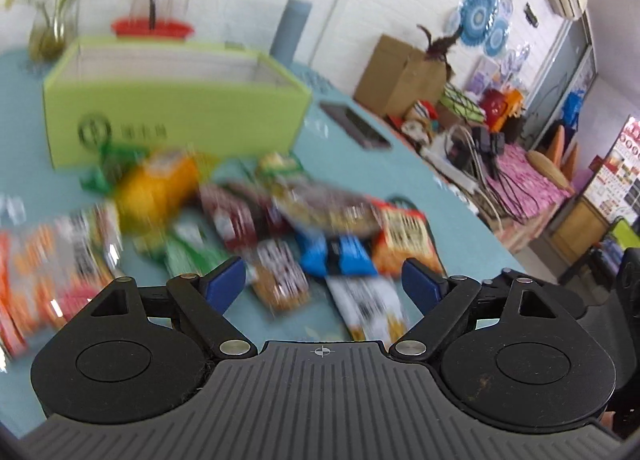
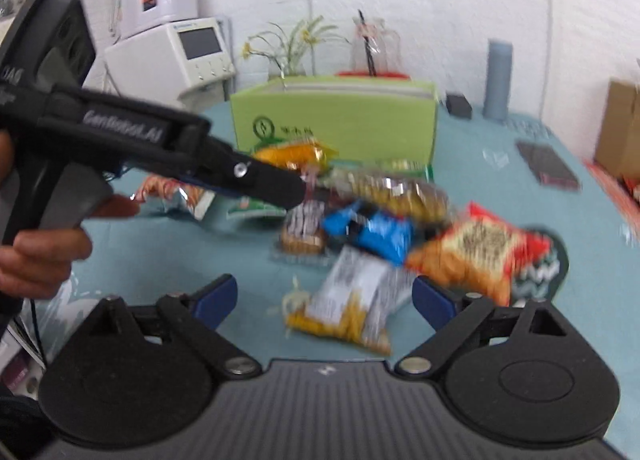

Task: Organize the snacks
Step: 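Grasp the white-and-yellow chip bag with the left tool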

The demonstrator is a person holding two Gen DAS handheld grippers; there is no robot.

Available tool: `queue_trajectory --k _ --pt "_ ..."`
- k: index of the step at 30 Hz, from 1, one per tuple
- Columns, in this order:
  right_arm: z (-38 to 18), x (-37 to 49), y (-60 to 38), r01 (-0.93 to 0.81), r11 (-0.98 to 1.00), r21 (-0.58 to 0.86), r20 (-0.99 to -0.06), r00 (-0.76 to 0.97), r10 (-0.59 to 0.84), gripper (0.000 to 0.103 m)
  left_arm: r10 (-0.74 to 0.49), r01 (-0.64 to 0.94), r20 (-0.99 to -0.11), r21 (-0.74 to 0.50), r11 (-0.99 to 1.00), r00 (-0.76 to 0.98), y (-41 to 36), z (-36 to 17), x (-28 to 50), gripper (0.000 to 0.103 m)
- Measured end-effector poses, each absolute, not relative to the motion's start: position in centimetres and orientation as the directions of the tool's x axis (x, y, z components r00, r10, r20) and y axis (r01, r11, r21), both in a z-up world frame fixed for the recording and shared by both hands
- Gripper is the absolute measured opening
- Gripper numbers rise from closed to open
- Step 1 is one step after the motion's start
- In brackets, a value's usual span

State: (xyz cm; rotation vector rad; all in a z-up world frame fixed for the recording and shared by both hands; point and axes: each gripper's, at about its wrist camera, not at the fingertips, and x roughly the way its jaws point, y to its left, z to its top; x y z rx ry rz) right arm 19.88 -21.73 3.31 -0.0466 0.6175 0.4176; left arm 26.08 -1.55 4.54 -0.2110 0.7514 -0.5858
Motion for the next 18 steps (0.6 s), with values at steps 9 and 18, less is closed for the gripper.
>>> queue_trajectory --k 9,18 --pt "0.9 22.5 -21.2 -0.402 0.913 0.075 -0.623 0.695 0.357 0.093 -0.607 0.439 -0.653 -0.429 0.790 0.453 -5.5 2.4 27.2 0.046" --pt "0.9 21.4 -17.6 -0.508 0.858 0.070 -0.622 0.650 0.436 0.094 -0.562 0.425 -0.696 -0.388 0.818 0.447 -4.6 1.2 26.0 0.020"
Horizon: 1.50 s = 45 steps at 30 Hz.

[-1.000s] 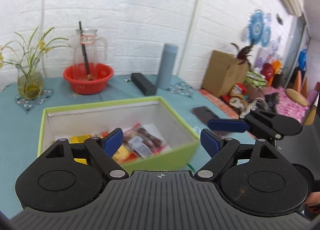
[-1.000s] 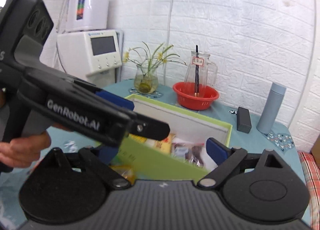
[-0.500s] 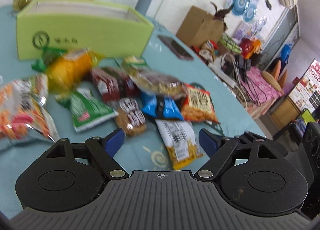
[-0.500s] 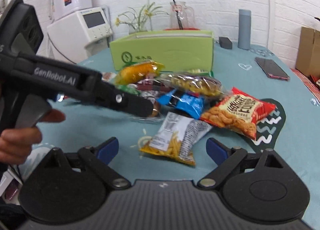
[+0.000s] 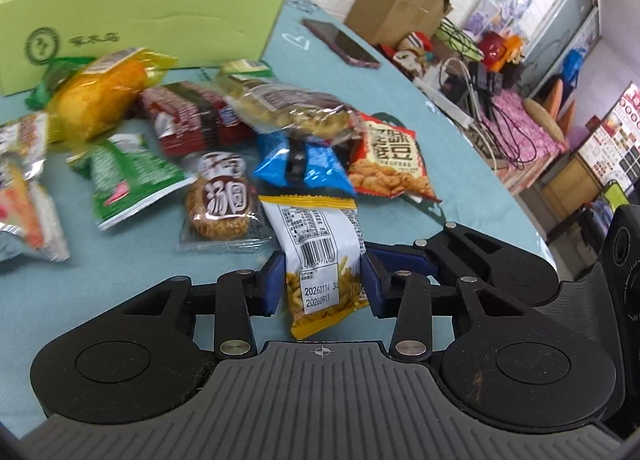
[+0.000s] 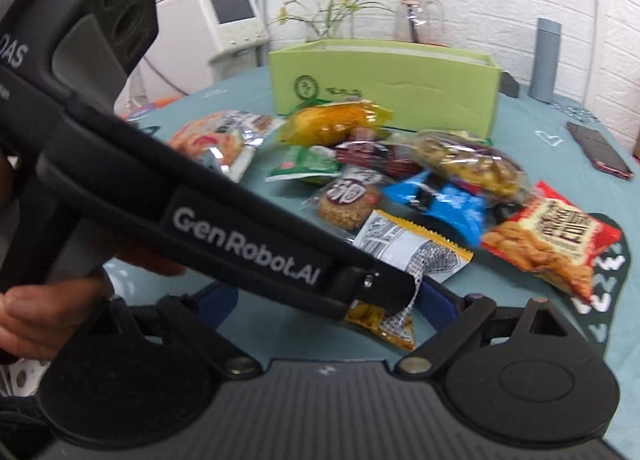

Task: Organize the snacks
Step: 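Grasp the white-and-yellow chip bag with the left tool, then place the chip bag into the green box and release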

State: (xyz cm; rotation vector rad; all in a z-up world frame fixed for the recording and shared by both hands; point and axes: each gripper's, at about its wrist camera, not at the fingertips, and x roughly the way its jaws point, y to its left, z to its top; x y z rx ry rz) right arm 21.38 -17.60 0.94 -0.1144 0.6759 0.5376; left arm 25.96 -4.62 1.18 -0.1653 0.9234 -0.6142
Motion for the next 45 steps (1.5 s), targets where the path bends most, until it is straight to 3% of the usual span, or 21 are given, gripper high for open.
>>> queue_trajectory --k 5,6,9,11,13,16,21,23,25,26,28,36,45 --pt "0.7 20.9 -14.5 -0.540 0.840 0.055 -0.630 0.634 0.449 0.094 -0.546 0.376 -0.696 -0.403 0.834 0.466 -1.4 1.3 23.3 0.018" --pt "0.6 20.9 -13.9 -0.531 0.846 0.050 -0.635 0.637 0.437 0.103 -0.539 0.358 -0.696 -0.407 0.840 0.474 -0.8 1.2 23.0 0.018" --pt "0.3 20.6 -13.0 -0.501 0.864 0.049 -0.630 0.656 0.416 0.102 -0.522 0.338 -0.691 -0.399 0.853 0.500 0.3 1.3 22.6 0.030" --pt "0.3 20.5 -12.9 -0.522 0.853 0.028 -0.636 0.649 0.418 0.102 -0.496 0.322 -0.690 -0.378 0.868 0.527 0.8 1.5 22.5 0.053" --pt "0.5 20.8 -13.5 -0.522 0.852 0.033 -0.645 0.640 0.417 0.102 -0.484 0.322 -0.682 -0.361 0.875 0.548 0.8 1.9 22.5 0.059" --pt "1.2 21.1 -15.1 -0.466 0.877 0.114 -0.618 0.658 0.430 0.102 -0.489 0.345 -0.673 -0.349 0.871 0.555 0.6 2.2 22.8 0.054" --pt "1.5 21.4 -15.2 -0.454 0.887 0.079 -0.623 0.672 0.400 0.100 -0.525 0.352 -0.669 -0.390 0.851 0.527 0.2 2.1 24.0 0.046" --pt "0.9 21.6 -14.9 -0.465 0.881 0.082 -0.633 0.658 0.407 0.091 -0.531 0.354 -0.674 -0.397 0.847 0.514 -0.1 1.8 24.5 0.042" --pt "1.0 21.3 -14.6 -0.470 0.882 0.038 -0.622 0.680 0.389 0.065 -0.539 0.361 -0.671 -0.402 0.842 0.509 -0.2 1.5 24.5 0.029" --pt "1.2 21.3 -14.9 -0.472 0.879 0.071 -0.621 0.669 0.409 0.062 -0.546 0.370 -0.675 -0.405 0.836 0.496 -0.3 1.2 24.5 0.021" --pt "1.5 21.1 -15.3 -0.471 0.877 0.095 -0.622 0.660 0.422 0.058 -0.546 0.368 -0.676 -0.405 0.837 0.496 -0.3 1.4 24.4 0.018" --pt "6.0 21.0 -16.5 -0.473 0.878 0.080 -0.535 0.722 0.438 0.060 -0.598 0.415 -0.603 -0.431 0.801 0.528 -0.4 6.3 24.8 0.018" --pt "11.5 34.9 -15.7 -0.496 0.868 0.001 -0.450 0.775 0.443 0.060 -0.517 0.424 -0.528 -0.297 0.855 0.673 -1.6 13.0 36.7 0.017"
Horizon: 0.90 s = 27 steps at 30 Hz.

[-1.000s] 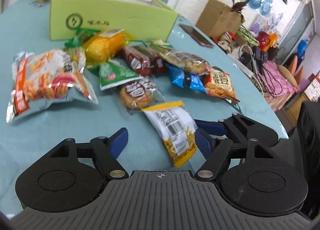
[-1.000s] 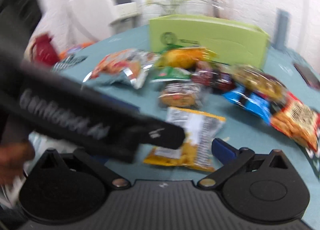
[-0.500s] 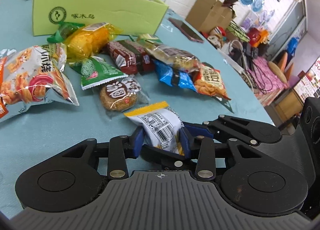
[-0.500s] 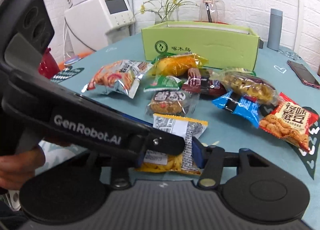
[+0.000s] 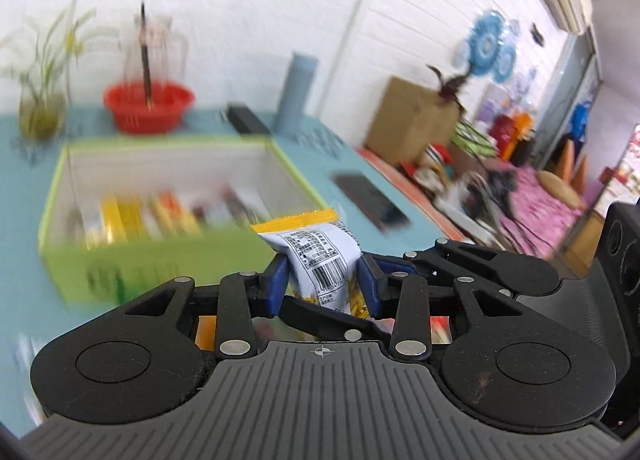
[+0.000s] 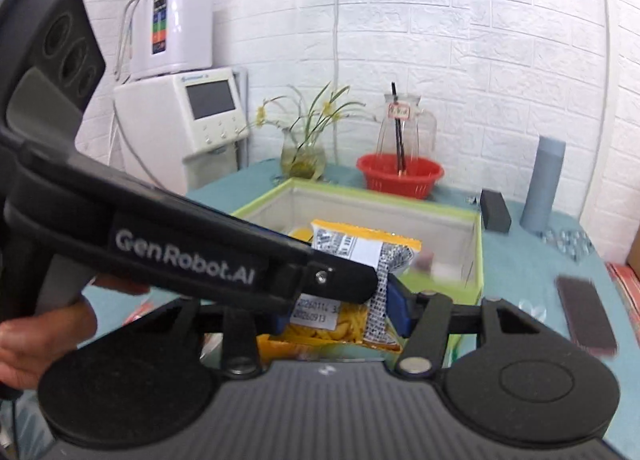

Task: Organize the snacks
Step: 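Place the chip bag into the green box and release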

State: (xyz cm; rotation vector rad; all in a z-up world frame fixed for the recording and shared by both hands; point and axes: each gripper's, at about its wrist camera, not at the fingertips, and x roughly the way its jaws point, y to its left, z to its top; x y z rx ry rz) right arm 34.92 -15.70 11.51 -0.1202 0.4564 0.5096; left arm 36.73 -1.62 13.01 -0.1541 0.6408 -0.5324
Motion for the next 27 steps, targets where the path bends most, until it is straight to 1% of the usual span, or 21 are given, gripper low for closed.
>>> queue_trajectory --k 5,8,12,13,14,15,16,17,18,19,21,23,24,27 --pt "11.6 43.5 -14.2 -0.512 0.859 -0.018 -0.492 0.752 0.438 0.060 -0.456 0.375 -0.549 -0.261 0.890 0.701 -1.6 13.2 45.2 0.017" --pt "9.8 47.5 -13.2 -0.526 0.850 -0.005 -0.539 0.718 0.441 0.060 -0.432 0.345 -0.585 -0.261 0.901 0.686 -1.1 11.5 49.1 0.017" --pt "6.8 50.3 -12.5 -0.534 0.845 0.021 -0.593 0.674 0.441 0.060 -0.424 0.318 -0.633 -0.282 0.905 0.647 -0.4 8.3 52.3 0.018" --pt "6.3 50.6 -12.4 -0.535 0.845 0.028 -0.602 0.666 0.441 0.065 -0.417 0.309 -0.639 -0.281 0.909 0.646 -0.2 7.8 52.7 0.022" --pt "6.0 50.8 -12.6 -0.533 0.845 0.037 -0.604 0.662 0.444 0.068 -0.411 0.303 -0.641 -0.279 0.911 0.649 -0.1 7.6 52.8 0.031" --pt "6.1 50.6 -12.8 -0.531 0.846 0.041 -0.598 0.665 0.447 0.073 -0.411 0.302 -0.635 -0.279 0.911 0.654 0.1 7.6 52.7 0.036" --pt "6.5 50.3 -13.0 -0.528 0.848 0.041 -0.588 0.674 0.448 0.074 -0.410 0.300 -0.621 -0.280 0.912 0.668 0.4 8.1 52.2 0.042" --pt "7.1 49.7 -13.4 -0.524 0.851 0.039 -0.574 0.686 0.448 0.074 -0.408 0.300 -0.605 -0.276 0.913 0.684 0.6 8.7 51.5 0.045" --pt "8.1 48.8 -13.8 -0.520 0.854 0.033 -0.553 0.702 0.449 0.077 -0.405 0.302 -0.589 -0.270 0.914 0.699 0.7 9.4 50.7 0.046" --pt "9.0 47.8 -14.3 -0.515 0.857 0.024 -0.530 0.720 0.447 0.084 -0.406 0.308 -0.566 -0.265 0.914 0.717 0.8 10.4 49.8 0.047" --pt "11.1 45.2 -15.7 -0.498 0.867 -0.009 -0.478 0.764 0.434 0.091 -0.418 0.327 -0.522 -0.261 0.908 0.743 1.0 12.2 47.6 0.054" --pt "12.7 42.2 -17.2 -0.474 0.880 -0.036 -0.437 0.799 0.412 0.093 -0.443 0.358 -0.480 -0.262 0.896 0.758 0.9 13.8 44.8 0.061" --pt "13.3 40.5 -18.2 -0.462 0.886 -0.041 -0.420 0.813 0.404 0.095 -0.454 0.373 -0.465 -0.260 0.891 0.760 0.7 14.3 43.4 0.062" --pt "13.3 35.6 -20.9 -0.424 0.905 -0.033 -0.404 0.834 0.376 0.094 -0.493 0.417 -0.437 -0.265 0.870 0.752 -0.2 14.5 39.0 0.068"
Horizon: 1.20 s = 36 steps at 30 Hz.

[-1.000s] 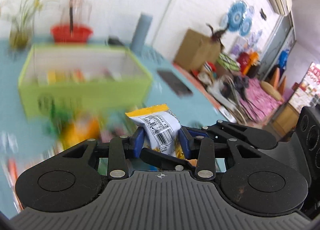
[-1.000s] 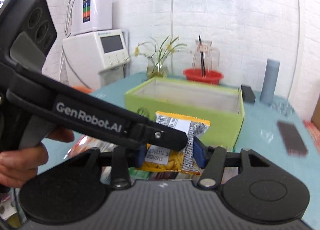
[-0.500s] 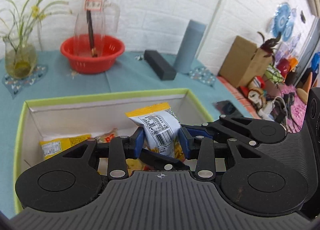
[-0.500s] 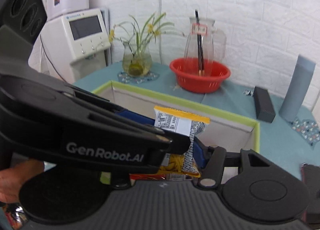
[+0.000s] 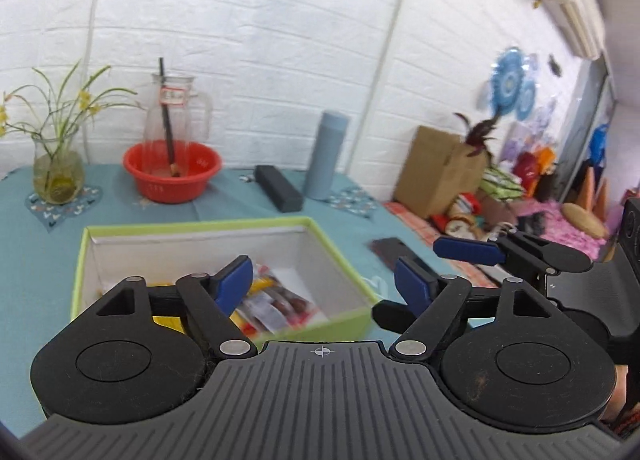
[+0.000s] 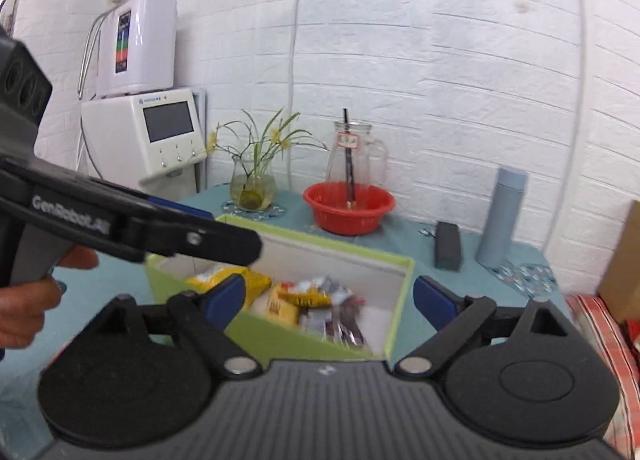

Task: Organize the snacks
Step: 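Place the chip bag into the green box and release, then grasp the red broad-bean snack bag with the left tool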

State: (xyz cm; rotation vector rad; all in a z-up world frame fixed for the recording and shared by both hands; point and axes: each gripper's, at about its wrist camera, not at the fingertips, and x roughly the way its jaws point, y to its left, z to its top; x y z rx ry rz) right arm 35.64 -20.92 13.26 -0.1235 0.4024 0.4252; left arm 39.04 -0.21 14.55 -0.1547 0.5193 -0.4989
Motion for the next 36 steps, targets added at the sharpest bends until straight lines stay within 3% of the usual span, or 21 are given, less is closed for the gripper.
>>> queue_trajectory --k 5,10,19,24,26,30,36 --pt "7.7 27.8 -25.3 -0.330 0.944 -0.006 -0.495 0.821 0.284 0.093 -0.564 0.461 -0.495 -0.325 0.826 0.661 -2.9 10.5 33.2 0.069" --pt "2.3 23.6 -28.5 -0.234 0.972 0.009 -0.614 0.766 0.190 0.093 -0.628 0.482 -0.587 -0.408 0.775 0.512 -7.2 5.3 30.1 0.060" --pt "0.6 26.6 -28.3 -0.329 0.940 0.094 -0.631 0.710 0.312 0.093 -0.557 0.523 -0.673 -0.287 0.803 0.486 -14.2 3.6 32.6 0.058" --pt "0.6 27.6 -26.7 -0.392 0.917 0.077 -0.635 0.689 0.348 0.094 -0.566 0.530 -0.673 -0.295 0.795 0.476 -14.2 3.0 32.7 0.058" --pt "0.7 27.5 -26.1 -0.404 0.911 0.082 -0.621 0.695 0.363 0.094 -0.578 0.535 -0.673 -0.309 0.786 0.461 -13.9 2.9 32.5 0.050" --pt "1.0 26.9 -25.4 -0.405 0.911 0.077 -0.609 0.704 0.364 0.094 -0.577 0.533 -0.677 -0.310 0.787 0.457 -13.4 2.5 32.1 0.049" --pt "1.0 24.6 -23.6 -0.433 0.899 0.069 -0.612 0.693 0.381 0.094 -0.615 0.492 -0.686 -0.410 0.768 0.389 -11.0 1.7 30.4 0.046"
